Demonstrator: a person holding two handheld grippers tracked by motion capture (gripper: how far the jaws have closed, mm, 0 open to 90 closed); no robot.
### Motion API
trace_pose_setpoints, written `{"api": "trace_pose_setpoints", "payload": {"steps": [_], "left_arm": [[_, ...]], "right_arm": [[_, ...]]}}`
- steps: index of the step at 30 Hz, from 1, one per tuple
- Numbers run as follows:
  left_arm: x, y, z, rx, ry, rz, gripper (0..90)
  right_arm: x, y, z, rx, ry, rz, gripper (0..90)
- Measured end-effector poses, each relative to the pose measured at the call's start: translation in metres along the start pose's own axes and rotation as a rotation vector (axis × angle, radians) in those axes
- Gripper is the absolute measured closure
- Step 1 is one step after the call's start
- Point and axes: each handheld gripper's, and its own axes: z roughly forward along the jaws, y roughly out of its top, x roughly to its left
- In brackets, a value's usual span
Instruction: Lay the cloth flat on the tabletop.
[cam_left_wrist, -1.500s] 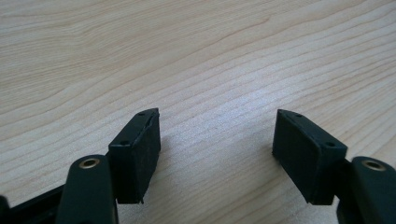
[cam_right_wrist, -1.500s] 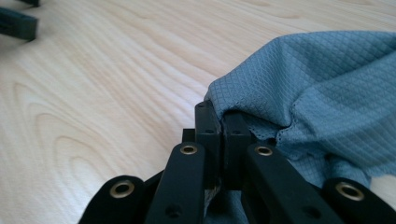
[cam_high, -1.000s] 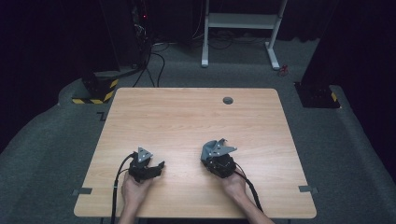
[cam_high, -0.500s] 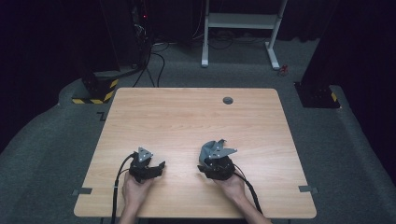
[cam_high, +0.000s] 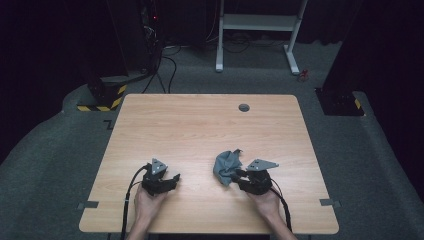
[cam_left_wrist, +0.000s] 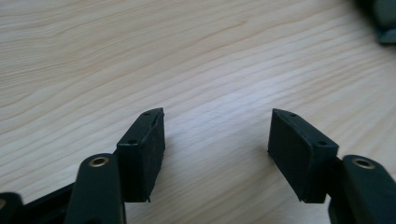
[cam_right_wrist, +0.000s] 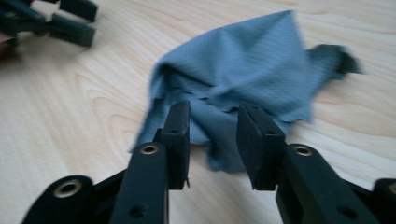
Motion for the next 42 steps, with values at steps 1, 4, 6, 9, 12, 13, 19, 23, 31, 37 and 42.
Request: {"api": "trace_pose_setpoints", "payload": {"steps": [1, 4, 6, 9, 12, 13, 19, 23, 31, 37, 42], "left_arm": [[-0.003, 0.002, 0.0, -0.002, -0.002, 0.019, 37.2], [-0.01, 0.009, -0.001, -0.023, -0.049, 0.027, 38.0], [-0.013, 0.013, -0.001, -0.033, -0.072, 0.016, 38.0], [-0.019, 0.023, -0.001, -0.042, -0.128, 0.009, 38.0], [-0.033, 0.037, 0.001, -0.051, -0.183, 0.03, 38.0], [-0.037, 0.04, 0.002, -0.049, -0.194, 0.041, 38.0], [-0.057, 0.054, 0.012, -0.023, -0.229, 0.107, 37.6], [-0.071, 0.06, 0.017, -0.023, -0.256, 0.135, 37.6], [-0.092, 0.07, 0.019, -0.007, -0.267, 0.176, 42.7], [-0.099, 0.072, 0.025, 0.014, -0.248, 0.184, 53.1], [-0.102, 0.072, 0.033, 0.031, -0.2, 0.219, 71.4]], "right_arm": [[-0.003, -0.001, -0.002, 0.001, -0.019, 0.006, 67.4], [-0.009, -0.003, -0.001, 0.012, -0.043, 0.017, 69.4], [-0.01, -0.003, 0.0, 0.014, -0.046, 0.018, 69.8], [-0.01, -0.004, 0.004, 0.02, -0.048, 0.022, 70.9], [-0.01, -0.004, 0.005, 0.013, -0.04, 0.025, 71.1], [-0.01, -0.004, 0.005, 0.011, -0.034, 0.027, 71.2], [-0.007, -0.004, 0.006, 0.024, -0.036, -0.004, 74.1], [-0.006, -0.005, 0.008, 0.037, -0.033, -0.011, 78.7], [-0.001, -0.01, 0.016, 0.078, -0.059, -0.054, 83.1], [0.002, -0.011, 0.017, 0.079, -0.084, -0.086, 83.8], [0.005, -0.012, 0.017, 0.076, -0.103, -0.103, 84.0]]}}
